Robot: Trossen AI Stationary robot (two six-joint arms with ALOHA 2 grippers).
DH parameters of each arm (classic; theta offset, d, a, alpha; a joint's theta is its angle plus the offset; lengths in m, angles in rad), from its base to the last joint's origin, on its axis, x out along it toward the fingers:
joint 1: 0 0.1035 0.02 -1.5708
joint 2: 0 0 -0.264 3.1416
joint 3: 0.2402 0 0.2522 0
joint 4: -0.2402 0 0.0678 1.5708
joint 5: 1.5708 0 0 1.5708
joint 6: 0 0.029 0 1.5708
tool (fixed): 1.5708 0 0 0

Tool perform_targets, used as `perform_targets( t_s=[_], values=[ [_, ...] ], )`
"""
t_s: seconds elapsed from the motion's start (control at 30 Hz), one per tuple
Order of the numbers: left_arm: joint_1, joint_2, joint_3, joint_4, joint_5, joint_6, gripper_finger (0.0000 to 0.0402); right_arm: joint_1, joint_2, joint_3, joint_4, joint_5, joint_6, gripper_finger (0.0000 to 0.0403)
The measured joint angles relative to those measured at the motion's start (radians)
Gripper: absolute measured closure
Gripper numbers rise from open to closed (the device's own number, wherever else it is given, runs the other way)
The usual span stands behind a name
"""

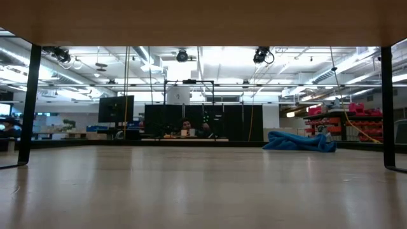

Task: Stack small to large cups/mugs on shelf
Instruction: Return to Home Position

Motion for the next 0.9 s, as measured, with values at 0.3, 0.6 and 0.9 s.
perform_targets(
  t_s=[0.3, 0.6, 0.9],
  values=[
    [0.102, 0.010, 0.000, 0.038, -0.050, -0.007, 0.0379, -0.102, -0.065, 0.007, -0.043, 0.098, -0.034, 0.0394],
    [0.076, -0.060, 0.000, 0.035, -0.064, -0.021, 0.0386, -0.098, -0.261, 0.007, -0.154, 0.099, -0.074, 0.0395],
    [0.001, -0.178, 0.000, 0.038, -0.064, 0.011, 0.0387, -0.044, -0.445, 0.007, -0.304, 0.098, -0.104, 0.0396]
  ],
)
